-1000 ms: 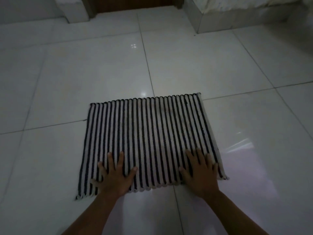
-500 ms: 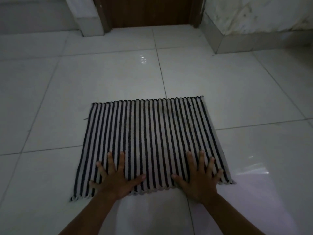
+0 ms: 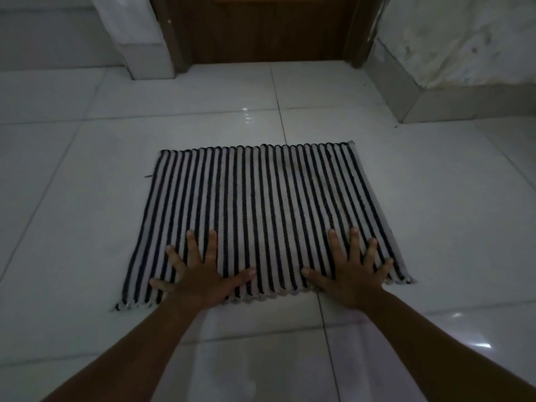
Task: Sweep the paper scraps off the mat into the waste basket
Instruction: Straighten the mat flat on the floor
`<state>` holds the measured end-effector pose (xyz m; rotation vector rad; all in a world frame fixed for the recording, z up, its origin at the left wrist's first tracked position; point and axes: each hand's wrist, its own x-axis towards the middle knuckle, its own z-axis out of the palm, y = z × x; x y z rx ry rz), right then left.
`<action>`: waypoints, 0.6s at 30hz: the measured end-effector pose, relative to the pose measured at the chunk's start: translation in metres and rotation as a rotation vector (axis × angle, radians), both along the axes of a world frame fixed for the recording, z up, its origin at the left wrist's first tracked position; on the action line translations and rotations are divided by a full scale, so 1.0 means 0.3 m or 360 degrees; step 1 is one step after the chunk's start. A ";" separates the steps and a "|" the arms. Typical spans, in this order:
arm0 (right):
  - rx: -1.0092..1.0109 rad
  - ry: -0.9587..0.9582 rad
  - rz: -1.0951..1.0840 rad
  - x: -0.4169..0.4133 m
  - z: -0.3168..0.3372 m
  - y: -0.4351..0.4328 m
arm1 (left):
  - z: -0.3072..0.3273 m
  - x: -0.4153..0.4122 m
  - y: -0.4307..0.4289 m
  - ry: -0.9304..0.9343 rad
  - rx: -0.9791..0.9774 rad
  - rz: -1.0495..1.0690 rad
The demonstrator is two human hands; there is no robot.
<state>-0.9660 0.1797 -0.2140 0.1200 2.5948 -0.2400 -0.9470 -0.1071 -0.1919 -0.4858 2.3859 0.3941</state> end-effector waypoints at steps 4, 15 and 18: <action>0.0049 0.0036 0.0023 -0.297 0.001 -0.036 | -0.002 -0.281 -0.026 0.0034 -0.0034 0.0030; 0.0065 0.0079 0.0023 -1.144 -0.020 -0.064 | -0.043 -1.117 -0.077 0.0139 -0.0034 -0.0019; 0.0046 0.0091 0.0012 -1.268 -0.023 -0.067 | -0.053 -1.239 -0.083 0.0208 -0.0042 -0.0026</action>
